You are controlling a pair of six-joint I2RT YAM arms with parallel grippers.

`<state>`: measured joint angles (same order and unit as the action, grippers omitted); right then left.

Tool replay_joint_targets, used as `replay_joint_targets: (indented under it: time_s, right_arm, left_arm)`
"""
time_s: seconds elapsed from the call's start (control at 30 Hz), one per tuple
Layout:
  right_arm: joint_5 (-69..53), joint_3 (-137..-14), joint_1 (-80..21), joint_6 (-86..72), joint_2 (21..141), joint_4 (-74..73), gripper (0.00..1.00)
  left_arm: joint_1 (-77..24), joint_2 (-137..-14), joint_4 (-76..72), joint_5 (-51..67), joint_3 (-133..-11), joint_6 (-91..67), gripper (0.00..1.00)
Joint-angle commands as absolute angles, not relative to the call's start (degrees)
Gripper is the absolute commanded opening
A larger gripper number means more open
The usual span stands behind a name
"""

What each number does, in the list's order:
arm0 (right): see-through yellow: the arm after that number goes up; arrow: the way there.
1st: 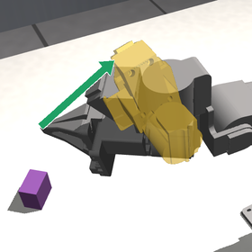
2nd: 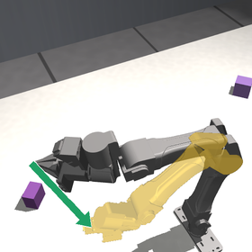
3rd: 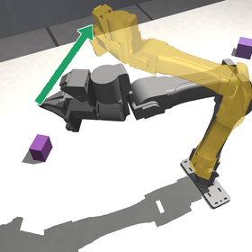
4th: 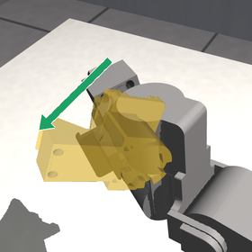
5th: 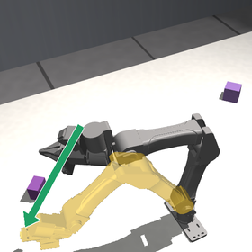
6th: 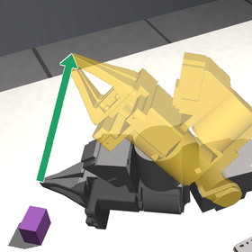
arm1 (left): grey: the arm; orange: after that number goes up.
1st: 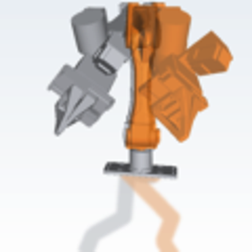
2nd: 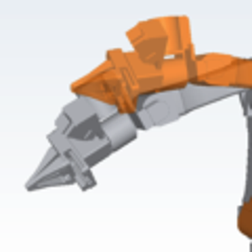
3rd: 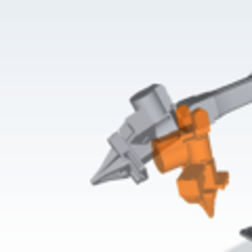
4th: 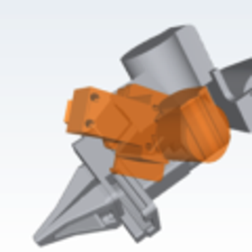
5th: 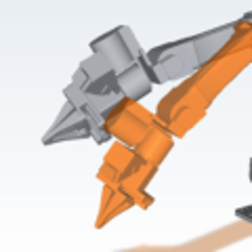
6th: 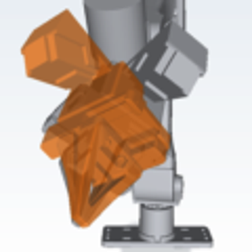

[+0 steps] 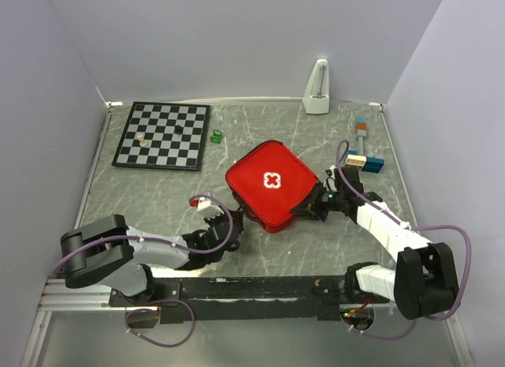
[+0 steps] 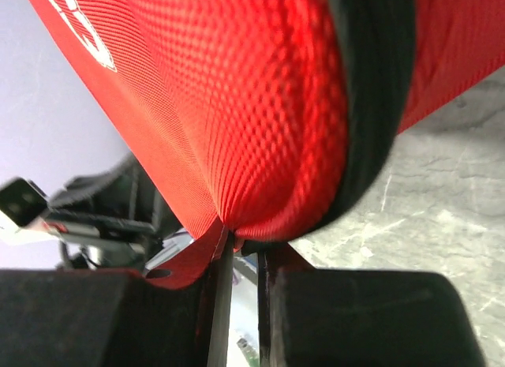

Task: Organize the medicine kit
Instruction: Zip the medicine box at the center of the board.

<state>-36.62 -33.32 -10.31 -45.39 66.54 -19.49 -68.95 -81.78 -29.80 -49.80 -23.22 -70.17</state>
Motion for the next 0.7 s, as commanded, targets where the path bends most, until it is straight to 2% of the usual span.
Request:
replay_joint_targets:
  time_s: [0.0,0.43,0.6,0.67]
  right_arm:
    - [-25.31,-35.42,-7.38,-35.69,64.95,-23.38,0.0]
    - [-27.69,-34.19,-7.47,-33.23,66.8,-21.27,0.0]
    - [-28.04,-34.1,-7.47,-32.52,66.53,-21.18,0.0]
    - [-28.3,-34.19,-7.38,-32.26,66.62,-21.09,0.0]
  left_arm:
    - [-61.8,-82.79,-21.53,-56.96,-21.18,-65.04,0.01]
    - [-46.15,-84.81,-25.57,-48.87,-23.37,-61.26,0.01]
    - [-46.49,-80.88,-24.96,-46.94,-22.68,-58.45,0.01]
    - [-47.02,-76.49,-24.26,-45.8,-20.66,-58.54,0.22]
